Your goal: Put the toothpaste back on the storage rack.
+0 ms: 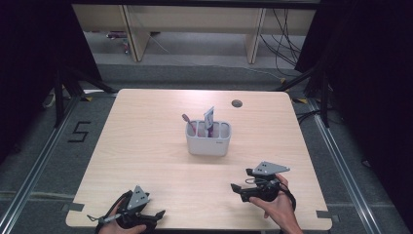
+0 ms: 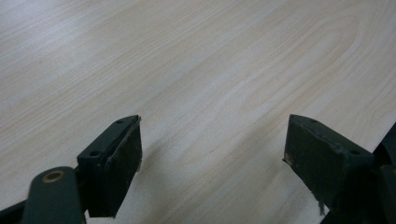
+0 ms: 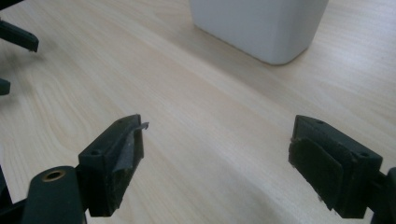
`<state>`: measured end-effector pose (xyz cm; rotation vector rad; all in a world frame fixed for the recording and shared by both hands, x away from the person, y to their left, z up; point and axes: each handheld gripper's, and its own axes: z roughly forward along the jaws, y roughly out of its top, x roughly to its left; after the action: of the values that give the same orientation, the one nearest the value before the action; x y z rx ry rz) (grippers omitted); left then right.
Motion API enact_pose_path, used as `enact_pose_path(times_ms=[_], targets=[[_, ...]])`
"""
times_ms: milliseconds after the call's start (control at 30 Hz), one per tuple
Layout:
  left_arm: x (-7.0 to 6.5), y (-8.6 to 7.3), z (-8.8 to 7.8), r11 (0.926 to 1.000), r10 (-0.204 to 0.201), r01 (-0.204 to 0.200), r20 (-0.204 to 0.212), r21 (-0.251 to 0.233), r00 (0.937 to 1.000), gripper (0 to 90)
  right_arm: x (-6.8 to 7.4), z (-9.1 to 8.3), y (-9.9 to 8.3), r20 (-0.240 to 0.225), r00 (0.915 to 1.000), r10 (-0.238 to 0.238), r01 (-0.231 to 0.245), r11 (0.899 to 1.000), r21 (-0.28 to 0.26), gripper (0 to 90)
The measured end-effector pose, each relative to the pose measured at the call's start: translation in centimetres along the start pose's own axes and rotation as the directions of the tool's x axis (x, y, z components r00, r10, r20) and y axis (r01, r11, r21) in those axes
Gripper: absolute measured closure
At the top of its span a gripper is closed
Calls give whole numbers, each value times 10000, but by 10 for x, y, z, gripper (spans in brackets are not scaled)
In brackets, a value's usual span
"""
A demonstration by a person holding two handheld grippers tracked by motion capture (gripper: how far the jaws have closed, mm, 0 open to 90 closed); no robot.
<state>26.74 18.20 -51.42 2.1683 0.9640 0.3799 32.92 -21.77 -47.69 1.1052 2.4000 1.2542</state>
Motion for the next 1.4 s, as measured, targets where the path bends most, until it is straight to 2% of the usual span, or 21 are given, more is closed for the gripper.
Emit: enact_pose_path(times_ms=[33,67,133,233,300,367,400,433,467,500,533,633,833,867,933,967,1133,1267,1333,1367,1400], targets=[[0,0,0,10000,43,-43,14,49,10000,184,2,-1,-2,22,9997,230,-230,9996,161,185],[1,0,-1,9996,212,-212,6,200,9998,184,0,0,-4,-46,10000,-34,34,10000,35,185],[-1,0,1,10000,-70,70,15,-51,10000,184,0,-1,-7,-4,10000,-77,77,9999,78,183],[0,0,0,10000,-41,41,-2,-29,10000,184,3,-2,-12,-24,10000,1,0,9998,202,184],[-1,0,1,9999,-94,94,8,-71,10000,183,3,-3,-14,7,9996,-266,266,9995,180,183],[-1,0,1,9999,-88,88,5,-61,10000,183,7,-3,-16,-70,10000,-59,61,9995,297,179],[-1,0,1,9999,-88,88,6,-63,10000,184,6,-3,-18,121,9991,-415,412,9989,244,179],[-1,0,1,9999,-92,92,2,-61,10000,183,8,-4,-19,48,9995,-314,311,9987,414,179],[-1,0,1,9999,-102,102,3,-71,9999,183,8,-4,-20,-35,9984,-571,572,9974,437,179],[0,0,1,9999,-96,96,-4,-70,10000,183,12,-4,-21,80,9996,-269,264,9982,531,177],[-1,0,1,9999,-123,123,-4,-93,9999,184,10,-3,-22,-69,9988,-494,497,9975,495,175],[-1,0,1,9999,-91,91,-1,-69,10000,183,12,-6,-25,167,9982,-575,563,9964,640,172],[-1,0,1,9999,-82,82,-11,-68,10000,183,13,-6,-30,-340,9982,-491,517,9954,812,168],[0,0,1,9999,-86,86,-13,-72,10000,183,15,-7,-31,-174,9996,-205,219,9963,837,168],[-1,0,1,9999,-94,94,-7,-68,10000,183,15,-9,-32,-48,9984,-560,563,9953,783,168],[-1,0,1,9999,-85,85,-8,-60,10000,183,16,-10,-32,-31,9993,-375,377,9956,857,167],[-1,0,1,9999,-83,83,-7,-64,10000,183,16,-12,-36,-62,9994,-339,344,9945,986,166],[-1,0,1,10000,-70,70,-11,-56,10000,183,16,-14,-39,-157,9991,-383,396,9951,907,166],[0,0,1,10000,-71,71,-14,-59,10000,183,16,-15,-40,-22,9980,-636,636,9943,852,166],[0,0,1,10000,-70,70,-13,-64,10000,184,21,-17,-41,-38,10000,69,-64,9935,1133,166],[0,0,1,9999,-77,76,-17,-67,10000,183,18,-17,-42,-2,9992,-404,403,9945,968,166]])
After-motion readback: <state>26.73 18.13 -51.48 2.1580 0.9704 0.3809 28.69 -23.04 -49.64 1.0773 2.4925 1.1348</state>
